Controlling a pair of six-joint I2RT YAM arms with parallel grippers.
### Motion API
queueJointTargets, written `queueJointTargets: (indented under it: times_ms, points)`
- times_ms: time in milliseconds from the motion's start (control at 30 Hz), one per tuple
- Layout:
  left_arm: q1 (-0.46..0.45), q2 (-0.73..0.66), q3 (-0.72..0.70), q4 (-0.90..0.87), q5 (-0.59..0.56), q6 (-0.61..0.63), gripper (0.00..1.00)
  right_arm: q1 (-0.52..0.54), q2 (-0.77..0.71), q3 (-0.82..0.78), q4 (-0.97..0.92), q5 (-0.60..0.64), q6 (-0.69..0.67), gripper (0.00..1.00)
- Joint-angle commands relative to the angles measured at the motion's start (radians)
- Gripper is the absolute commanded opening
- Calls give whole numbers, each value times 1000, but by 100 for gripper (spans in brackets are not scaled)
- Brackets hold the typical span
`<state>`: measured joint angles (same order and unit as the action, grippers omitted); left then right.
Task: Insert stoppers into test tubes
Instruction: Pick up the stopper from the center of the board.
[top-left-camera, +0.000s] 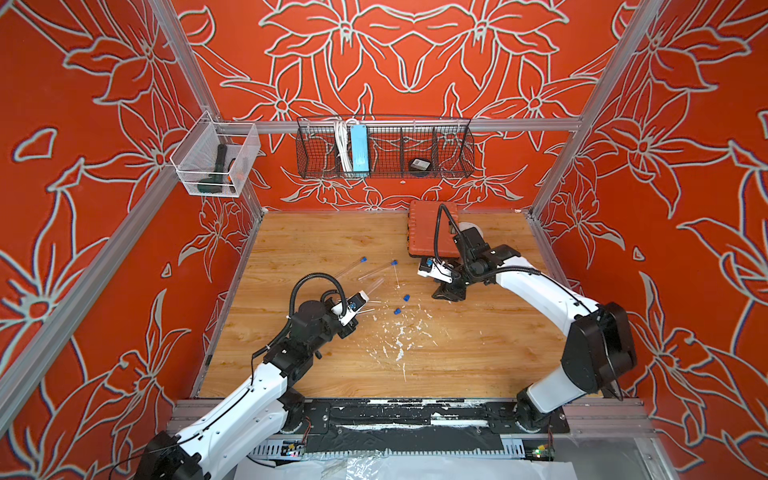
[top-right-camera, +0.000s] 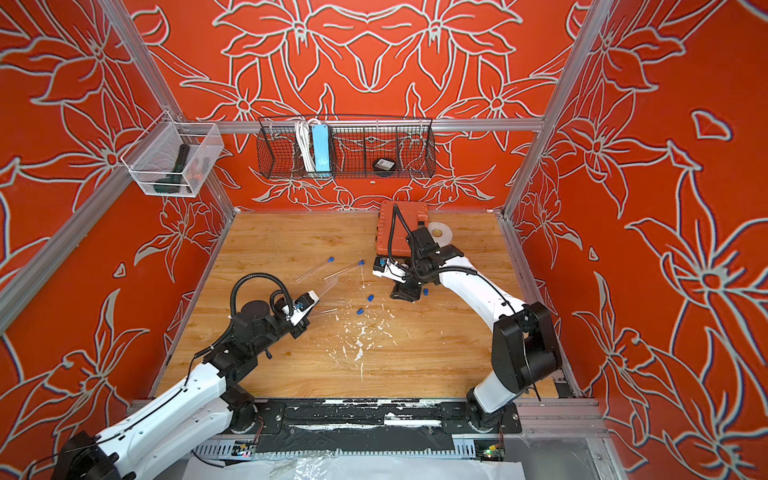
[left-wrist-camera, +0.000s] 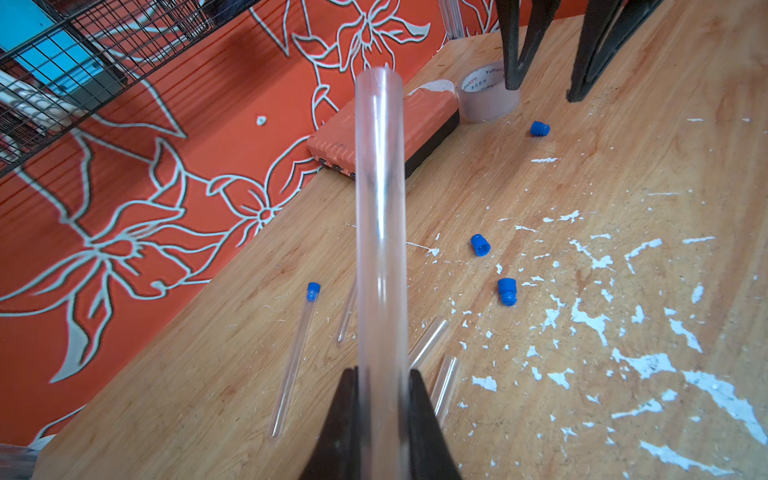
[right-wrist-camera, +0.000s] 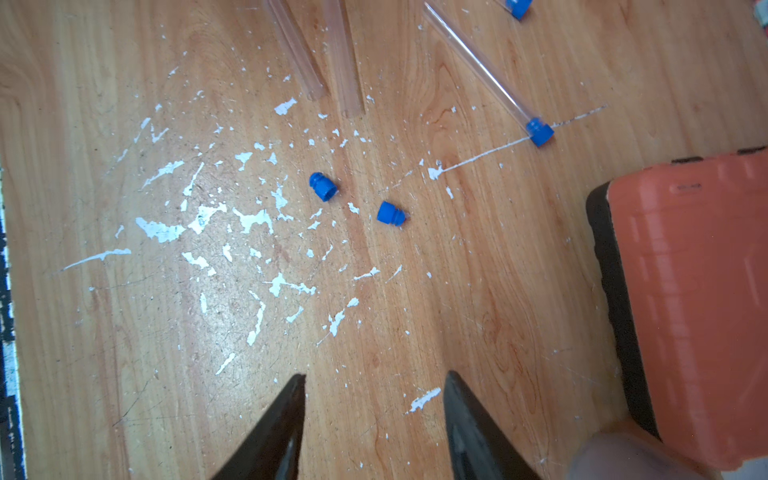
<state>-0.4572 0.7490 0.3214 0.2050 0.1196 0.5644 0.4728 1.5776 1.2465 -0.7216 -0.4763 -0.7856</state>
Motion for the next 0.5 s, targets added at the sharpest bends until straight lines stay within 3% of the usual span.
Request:
queueJointTargets:
  times_ms: [0,267,467]
  points:
    - [5,-20,-3,-37,-30,5,0,20,29,13,-24,-52,-87,53]
    - [9,-55,-6,-134,-123,-26,0,113,183,111,-95,-57,-279,45]
    - [39,-69,-5,-171,-144,-51,0,164,308,200,-74,-81,-309,44]
